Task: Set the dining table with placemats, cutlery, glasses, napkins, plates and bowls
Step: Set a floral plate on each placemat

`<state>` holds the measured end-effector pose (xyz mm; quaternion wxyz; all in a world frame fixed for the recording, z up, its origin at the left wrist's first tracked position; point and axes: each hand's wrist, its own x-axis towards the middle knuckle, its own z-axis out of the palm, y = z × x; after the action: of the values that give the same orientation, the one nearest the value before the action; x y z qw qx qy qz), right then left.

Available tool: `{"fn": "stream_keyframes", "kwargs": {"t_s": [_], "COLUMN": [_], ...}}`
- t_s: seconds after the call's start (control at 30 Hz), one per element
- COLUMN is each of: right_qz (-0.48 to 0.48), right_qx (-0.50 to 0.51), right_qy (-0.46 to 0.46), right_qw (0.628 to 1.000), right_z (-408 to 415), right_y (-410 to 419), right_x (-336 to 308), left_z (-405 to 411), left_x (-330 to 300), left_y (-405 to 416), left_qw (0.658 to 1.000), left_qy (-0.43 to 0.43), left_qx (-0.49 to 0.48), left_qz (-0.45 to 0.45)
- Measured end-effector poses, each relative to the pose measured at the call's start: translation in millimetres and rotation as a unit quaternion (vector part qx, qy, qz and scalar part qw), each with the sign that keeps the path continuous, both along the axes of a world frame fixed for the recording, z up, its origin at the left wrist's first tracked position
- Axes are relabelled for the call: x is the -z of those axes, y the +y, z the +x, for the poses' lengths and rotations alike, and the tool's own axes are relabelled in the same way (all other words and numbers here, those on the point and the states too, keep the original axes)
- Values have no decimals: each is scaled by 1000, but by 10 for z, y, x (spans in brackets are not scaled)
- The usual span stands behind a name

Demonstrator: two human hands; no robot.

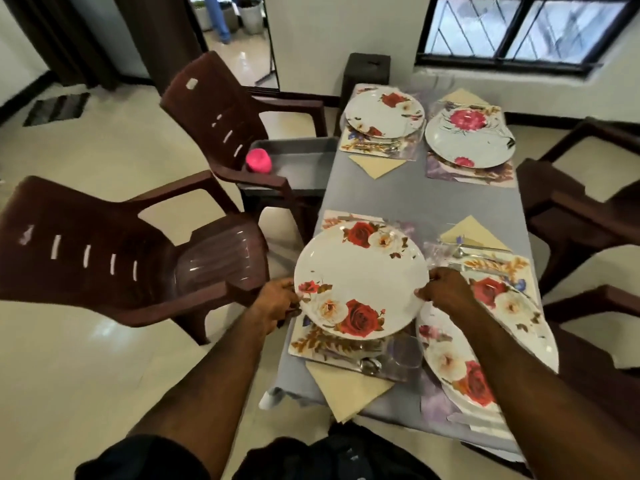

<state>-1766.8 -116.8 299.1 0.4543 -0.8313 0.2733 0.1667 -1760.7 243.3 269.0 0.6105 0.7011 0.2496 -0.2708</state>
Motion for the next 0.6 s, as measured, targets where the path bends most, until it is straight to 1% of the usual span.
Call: {"fn": "stream_keyframes", "kwargs": {"t_s": [0.1,0.17,0.27,0.37,0.43,0.5,0.57,0.6], "right_qz": [-71,-96,-141,-174,-196,-251,-325,-344], "right_qx": [-50,-72,-95,-109,-130,-172,-224,-260], "right_qy": [34,55,70,92,108,107,94,94], "right_qw": [996,991,983,974,966,947,914,897], "right_z": [66,76,119,167,187,206,267,298], "right_y": [-28,-25,11,47,64,102,142,158], "right_x": [298,461,636,749,778,714,628,614], "left_z": [206,297,499,672,741,759,789,808], "left_x": [196,256,372,429,413,400,431,445], "left_y": [-52,-64,-63,-75,-84,-66,-6,40], "left_qw": [997,993,983,953,936,926,918,911], "left_qy": [11,8,-15,-62,-90,-116,-131,-133], "left_qx": [35,50,79,158,196,221,256,282], "left_qz": [62,103,165,251,279,282,273,270]}}
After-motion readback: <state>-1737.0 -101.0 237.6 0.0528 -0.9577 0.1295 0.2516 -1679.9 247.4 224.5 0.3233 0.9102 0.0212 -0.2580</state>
